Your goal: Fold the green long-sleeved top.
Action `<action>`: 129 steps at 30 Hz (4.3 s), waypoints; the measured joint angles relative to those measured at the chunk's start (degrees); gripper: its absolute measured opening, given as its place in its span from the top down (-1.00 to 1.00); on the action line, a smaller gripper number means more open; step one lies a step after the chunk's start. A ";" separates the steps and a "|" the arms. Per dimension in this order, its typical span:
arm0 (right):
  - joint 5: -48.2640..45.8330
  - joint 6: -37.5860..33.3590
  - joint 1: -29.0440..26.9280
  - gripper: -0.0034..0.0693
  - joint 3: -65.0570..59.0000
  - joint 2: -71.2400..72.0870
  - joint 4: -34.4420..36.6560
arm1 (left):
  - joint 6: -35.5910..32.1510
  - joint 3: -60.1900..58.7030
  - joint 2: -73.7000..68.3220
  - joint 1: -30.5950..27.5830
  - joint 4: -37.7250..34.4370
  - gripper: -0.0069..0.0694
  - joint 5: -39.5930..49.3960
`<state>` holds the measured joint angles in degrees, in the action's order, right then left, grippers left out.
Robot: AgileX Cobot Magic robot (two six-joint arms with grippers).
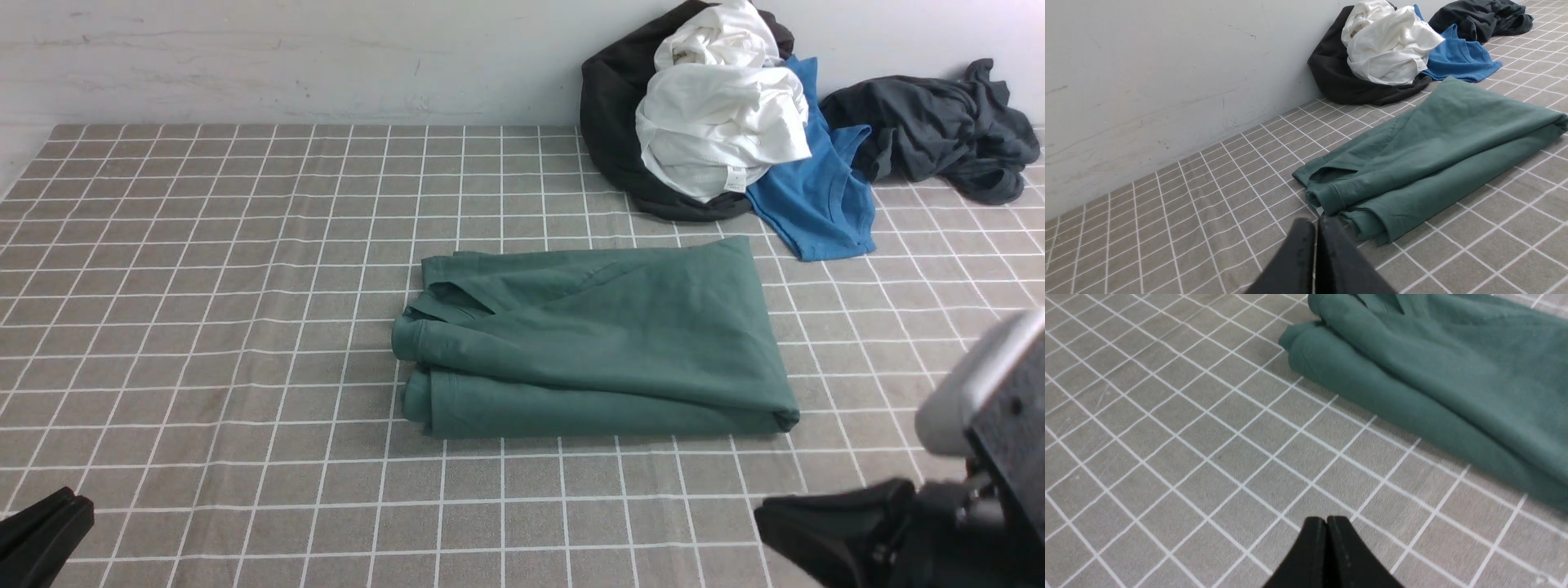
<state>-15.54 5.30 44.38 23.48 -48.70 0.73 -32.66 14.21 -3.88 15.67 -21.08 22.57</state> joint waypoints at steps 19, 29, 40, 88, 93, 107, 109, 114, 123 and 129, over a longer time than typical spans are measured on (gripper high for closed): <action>28.44 0.69 -9.02 0.94 -24.10 19.25 2.64 | 0.00 0.00 0.00 0.00 0.00 0.84 0.23; 18.80 -12.22 -32.08 0.94 -24.98 42.47 7.20 | 0.00 0.00 0.05 0.00 -0.20 0.84 1.06; -4.74 -10.52 -40.08 0.94 -24.93 49.24 4.55 | 0.00 0.00 0.05 0.00 -0.25 0.84 1.23; -5.02 -10.38 -40.08 0.94 -24.87 49.28 4.39 | 25.04 -15.67 4.48 -14.33 14.19 0.84 -1.68; -5.02 -9.74 -40.08 0.94 -24.87 49.28 4.39 | 25.04 -15.67 4.48 -14.33 14.19 0.84 -1.68; -5.02 -9.52 -40.08 0.94 -24.87 49.28 4.39 | 25.04 -15.67 4.48 -14.33 14.19 0.84 -1.68; -5.02 -9.52 -40.08 0.94 -24.87 49.28 4.39 | 25.04 -15.67 4.48 -14.39 14.19 0.84 -1.68; -5.02 -9.52 -40.08 0.94 -24.87 49.28 4.39 | 25.04 -15.67 4.48 -14.39 14.19 0.84 -1.68; -5.02 -9.57 -40.08 0.94 -24.87 49.28 4.39 | 25.04 -15.67 4.48 -14.39 14.19 0.84 -1.68; -5.02 -9.57 -40.08 0.94 -24.87 49.28 4.39 | 25.04 -15.67 4.48 -14.39 14.19 0.84 -1.68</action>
<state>-20.56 -4.27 4.30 -1.39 0.58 5.12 -7.61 -1.46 0.60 1.29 -6.89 20.89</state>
